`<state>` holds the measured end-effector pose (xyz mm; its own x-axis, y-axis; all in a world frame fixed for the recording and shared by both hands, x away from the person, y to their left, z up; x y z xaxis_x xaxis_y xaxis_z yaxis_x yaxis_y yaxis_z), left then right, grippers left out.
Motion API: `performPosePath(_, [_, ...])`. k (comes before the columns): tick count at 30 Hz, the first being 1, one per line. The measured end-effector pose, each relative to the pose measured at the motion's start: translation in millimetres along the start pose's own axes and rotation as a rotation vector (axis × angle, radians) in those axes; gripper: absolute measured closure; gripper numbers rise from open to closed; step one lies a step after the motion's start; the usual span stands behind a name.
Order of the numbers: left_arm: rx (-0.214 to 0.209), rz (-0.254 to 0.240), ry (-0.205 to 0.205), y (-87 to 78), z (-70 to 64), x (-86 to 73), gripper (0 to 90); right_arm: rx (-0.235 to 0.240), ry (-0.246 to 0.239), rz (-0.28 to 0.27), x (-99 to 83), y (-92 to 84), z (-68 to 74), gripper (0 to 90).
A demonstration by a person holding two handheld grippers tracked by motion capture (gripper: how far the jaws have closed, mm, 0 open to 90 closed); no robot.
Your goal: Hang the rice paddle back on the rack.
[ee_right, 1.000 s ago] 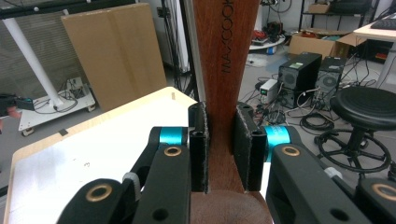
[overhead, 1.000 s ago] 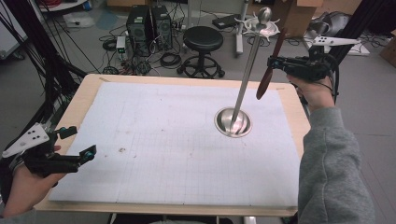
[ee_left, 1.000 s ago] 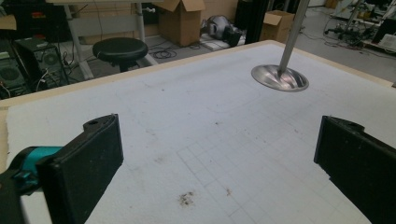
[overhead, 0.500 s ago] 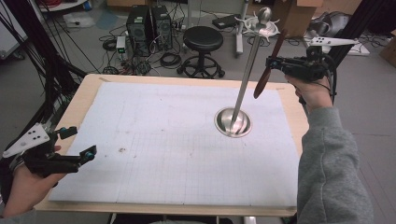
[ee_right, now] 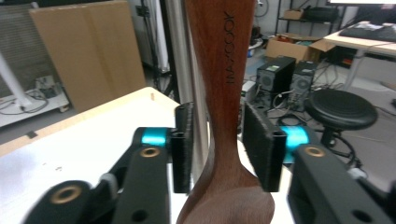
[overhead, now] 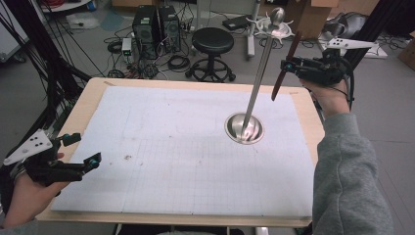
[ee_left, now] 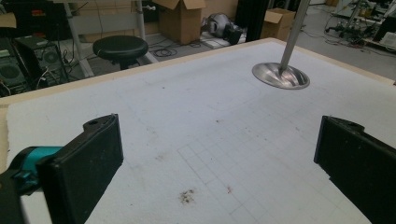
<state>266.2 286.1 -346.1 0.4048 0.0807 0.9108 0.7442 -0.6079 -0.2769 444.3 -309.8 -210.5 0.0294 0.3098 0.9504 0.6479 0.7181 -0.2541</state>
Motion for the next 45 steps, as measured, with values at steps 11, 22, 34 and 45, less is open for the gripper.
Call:
performPosePath(11, [0.003, 0.003, 0.001, 0.2, -0.1, -0.4, 1.7, -0.087, -0.036, 0.039, 0.1, 0.0, 4.1, 13.5])
performPosePath(22, [0.000, 0.003, 0.000, 2.9, 0.4, 0.5, 1.8, -0.091, -0.017, 0.023, -13.0, -3.1, 7.5, 1.1])
performPosePath(34, [-0.016, -0.003, -0.001, 13.2, 0.1, 4.9, 1.7, -0.072, -0.019, 0.015, -24.8, -10.4, 18.9, 1.1])
performPosePath(45, [-0.028, -0.038, -0.008, 17.0, 5.8, 14.8, 1.8, -0.100, 0.004, 0.023, -54.9, -21.0, 34.0, 1.2])
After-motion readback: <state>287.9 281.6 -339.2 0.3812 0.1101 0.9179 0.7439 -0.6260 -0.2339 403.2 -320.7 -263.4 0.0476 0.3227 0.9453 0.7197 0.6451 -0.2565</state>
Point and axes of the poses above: each handheld gripper's, and its own axes: y roughly forward along the jaws, x roughly out of its top, z roughly to its left, the point moved 4 cm from there along y, roughly forward along the jaws, and after that the axes turned 15 degrees about -y, right-handed, at the moved point
